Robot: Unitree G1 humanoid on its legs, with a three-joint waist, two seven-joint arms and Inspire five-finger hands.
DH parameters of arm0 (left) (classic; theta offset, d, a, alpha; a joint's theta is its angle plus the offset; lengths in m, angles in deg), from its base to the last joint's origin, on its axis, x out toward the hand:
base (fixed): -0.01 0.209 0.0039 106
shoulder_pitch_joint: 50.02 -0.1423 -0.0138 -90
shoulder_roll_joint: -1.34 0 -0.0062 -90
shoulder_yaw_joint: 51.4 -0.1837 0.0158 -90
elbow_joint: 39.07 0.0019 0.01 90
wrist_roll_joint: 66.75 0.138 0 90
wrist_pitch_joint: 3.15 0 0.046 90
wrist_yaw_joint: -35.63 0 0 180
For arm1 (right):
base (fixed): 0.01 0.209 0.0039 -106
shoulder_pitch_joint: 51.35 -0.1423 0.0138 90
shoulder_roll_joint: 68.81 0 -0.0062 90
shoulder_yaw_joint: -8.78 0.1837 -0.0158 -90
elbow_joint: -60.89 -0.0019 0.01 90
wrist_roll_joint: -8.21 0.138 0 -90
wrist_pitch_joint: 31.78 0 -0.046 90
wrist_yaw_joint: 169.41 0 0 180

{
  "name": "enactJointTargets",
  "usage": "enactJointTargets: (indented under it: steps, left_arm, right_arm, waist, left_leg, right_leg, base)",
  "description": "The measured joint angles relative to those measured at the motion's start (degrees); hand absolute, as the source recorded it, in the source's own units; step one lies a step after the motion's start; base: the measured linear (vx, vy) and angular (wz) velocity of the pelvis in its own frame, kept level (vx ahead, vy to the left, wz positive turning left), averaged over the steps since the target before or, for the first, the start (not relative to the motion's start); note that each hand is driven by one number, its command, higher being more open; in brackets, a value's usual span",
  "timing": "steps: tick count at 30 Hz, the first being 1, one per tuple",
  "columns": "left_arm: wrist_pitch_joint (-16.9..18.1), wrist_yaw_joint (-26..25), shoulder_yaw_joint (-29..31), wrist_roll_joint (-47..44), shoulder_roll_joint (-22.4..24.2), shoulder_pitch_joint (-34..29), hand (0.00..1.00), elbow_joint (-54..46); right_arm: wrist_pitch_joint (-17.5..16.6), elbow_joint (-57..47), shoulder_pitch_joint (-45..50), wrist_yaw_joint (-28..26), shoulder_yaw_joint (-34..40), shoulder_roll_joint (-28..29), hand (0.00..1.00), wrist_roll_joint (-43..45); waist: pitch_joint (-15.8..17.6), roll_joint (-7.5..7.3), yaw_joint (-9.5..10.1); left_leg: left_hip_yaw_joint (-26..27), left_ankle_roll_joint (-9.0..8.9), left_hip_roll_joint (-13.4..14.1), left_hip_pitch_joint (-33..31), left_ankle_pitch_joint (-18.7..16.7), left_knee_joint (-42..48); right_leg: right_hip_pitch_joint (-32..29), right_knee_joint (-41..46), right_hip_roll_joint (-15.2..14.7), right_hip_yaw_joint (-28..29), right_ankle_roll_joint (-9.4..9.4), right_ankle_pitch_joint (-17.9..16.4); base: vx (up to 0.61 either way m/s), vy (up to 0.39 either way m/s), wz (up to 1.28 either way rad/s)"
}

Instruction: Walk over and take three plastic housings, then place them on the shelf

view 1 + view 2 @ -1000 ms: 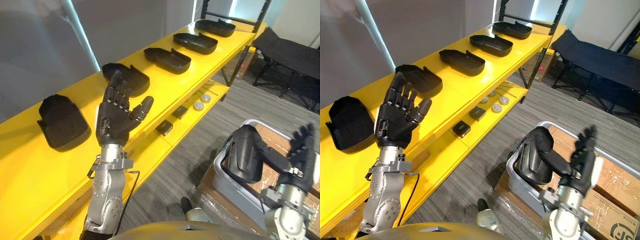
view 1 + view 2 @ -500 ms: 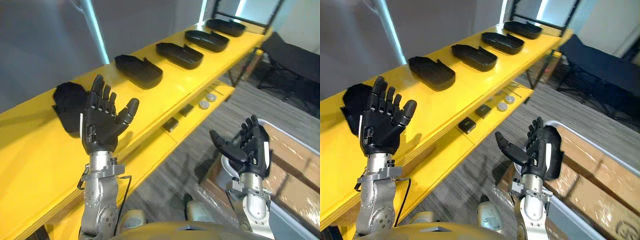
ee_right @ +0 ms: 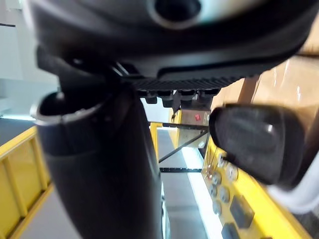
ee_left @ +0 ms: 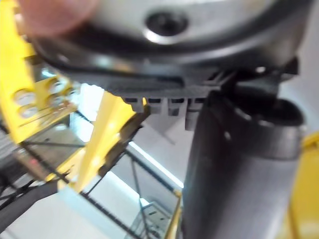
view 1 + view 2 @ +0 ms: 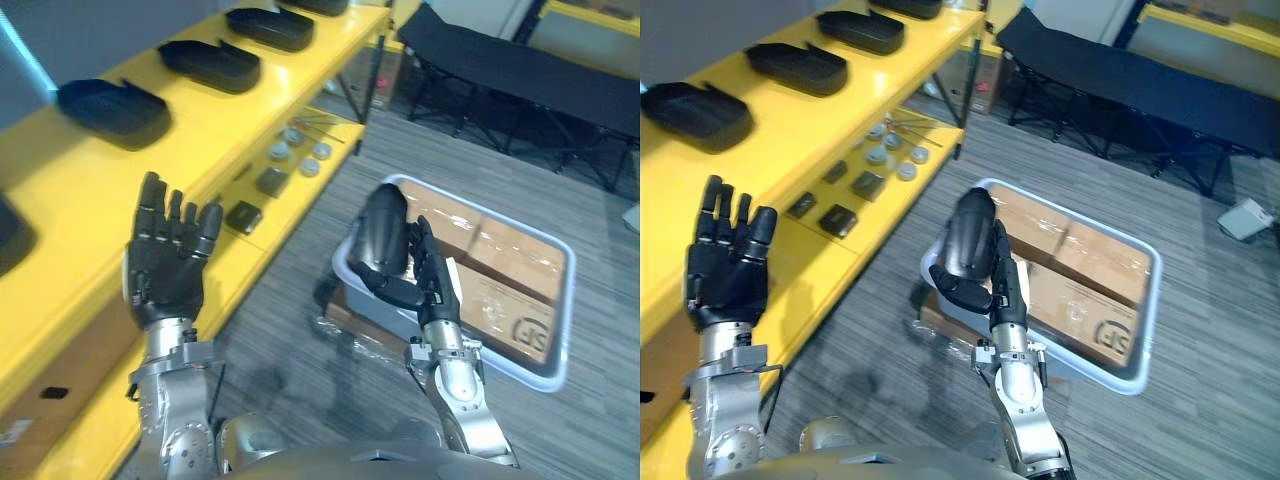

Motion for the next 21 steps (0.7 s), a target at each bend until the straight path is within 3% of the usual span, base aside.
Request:
enactJointTargets:
  steps: [2, 3, 4, 5, 8, 10, 11, 12, 14, 17, 21]
  left_arm:
    - [-1.4, -0.2, -3.0, 0.0, 0.8, -0.1, 1.00, 1.0]
    - [-1.6, 0.0, -5.4, 0.0, 0.9, 0.0, 1.00, 1.1]
    - [-1.6, 0.7, -5.9, 0.0, 1.0, 0.3, 1.00, 1.2]
    - [-1.6, 2.1, -6.9, 0.0, 0.9, 0.7, 1.00, 1.3]
    - [-0.9, 4.5, -7.3, 0.0, 0.6, 0.1, 1.00, 1.3]
    - [-0.7, 5.2, -7.2, 0.0, -0.1, -0.2, 1.00, 2.0]
    - [-0.7, 5.2, -7.2, -0.2, -0.7, -0.3, 1.00, 2.4]
    - [-0.7, 5.4, -7.2, -0.4, -1.1, -0.3, 1.00, 2.8]
    - [-1.3, 5.8, -7.3, -0.6, -3.0, 0.2, 1.00, 5.1]
    - [-1.9, 5.7, -7.1, 0.3, -4.3, 1.1, 1.00, 6.2]
    - [-2.3, 5.0, -6.5, 0.8, -5.3, 5.6, 1.00, 6.2]
  right_arm:
    - [0.8, 0.6, -0.4, -0.4, 0.7, -2.8, 1.00, -1.2]
    - [0.9, 0.6, -0.3, -0.2, 2.1, -5.2, 1.00, -1.3]
    - [0.9, 0.6, -0.2, 0.1, 2.9, -5.7, 1.00, -1.3]
    - [0.9, 0.6, 0.0, 1.4, 5.7, -5.7, 1.00, -1.4]
    - [0.9, 0.6, 0.3, 4.0, 8.1, -5.4, 1.00, -2.7]
    - [1.0, 1.5, -1.6, 5.5, 8.0, -6.6, 1.00, -3.3]
    - [1.0, 3.7, -3.8, 6.1, 8.0, -7.0, 1.00, -3.5]
    - [1.0, 5.7, -5.6, 6.4, 7.9, -7.2, 1.00, -3.6]
    - [2.1, 13.3, -10.9, 7.3, 7.4, -5.5, 1.00, -3.6]
    - [4.3, 20.8, -15.6, 8.2, 6.0, -4.6, 1.00, -3.3]
    - [5.4, 30.5, -24.0, 12.5, 6.3, -3.7, 1.00, -3.6]
  waist:
    - [0.0, 0.03, -1.14]
    - [0.6, -0.84, -1.61]
    - [0.8, -1.08, -1.85]
    - [0.8, -0.36, -1.94]
    - [0.7, -0.06, -1.92]
    - [0.5, 0.19, -0.44]
    - [0.1, 0.62, -0.03]
    - [-0.1, 1.07, 0.32]
    - [0.8, -0.65, 1.90]
    - [1.1, -0.92, 2.88]
    - [2.6, -1.28, 4.95]
  left_leg:
    - [-1.0, 2.88, -0.1, 0.0, 6.7, -1.2]
    - [-1.2, 8.04, -0.1, -1.1, 13.6, -0.3]
    - [-1.2, 7.87, -0.2, -2.1, 13.9, 1.6]
    - [0.1, 5.27, -1.9, -4.2, 8.7, 7.3]
    - [3.1, 5.98, -7.1, -4.9, 1.2, 9.5]
    - [-1.4, 4.88, -12.7, -4.9, -4.1, 5.9]
    - [-1.9, 5.87, -13.9, -4.3, -5.3, 2.7]
    - [-2.0, 5.24, -14.6, -3.6, -6.5, 0.2]
    - [-0.5, 4.51, -18.1, -3.1, -5.3, -2.6]
    - [-1.7, 5.01, -19.8, -6.3, -6.2, 1.9]
    - [-4.7, 5.12, -20.2, -9.1, -6.2, 3.3]
  right_leg:
    - [-1.0, 2.8, 0.3, -0.1, -2.24, -1.8]
    - [-0.5, 3.1, 0.6, -0.6, -3.88, -2.7]
    - [0.2, 2.3, 0.4, -1.0, -4.23, -2.9]
    - [2.0, 0.3, 0.9, -2.0, -5.05, -2.6]
    - [3.7, -2.2, 1.4, -3.0, -5.66, -1.9]
    - [2.9, -6.2, 1.9, -2.3, -5.25, 1.0]
    - [1.7, -7.8, 2.0, -1.8, -4.69, 2.3]
    - [0.7, -8.7, 2.1, -1.4, -4.38, 3.1]
    - [1.1, -13.9, 0.0, -0.2, -3.46, 7.6]
    - [2.1, -16.3, -1.8, -1.7, -1.98, 10.1]
    - [2.9, -17.7, -1.6, -4.7, -1.79, 11.3]
  base:
    - [-0.01, -0.569, -0.03]
    - [0.02, -0.505, -0.07]
    - [0.03, -0.428, -0.04]
    - [0.02, -0.253, 0.04]
    - [-0.02, -0.124, 0.07]
    - [-0.05, 0.051, -0.14]
    - [-0.07, 0.115, -0.25]
    - [-0.08, 0.149, -0.34]
    - [-0.03, 0.177, -0.30]
    - [0.03, 0.160, 0.12]
    - [-0.07, 0.038, 0.35]
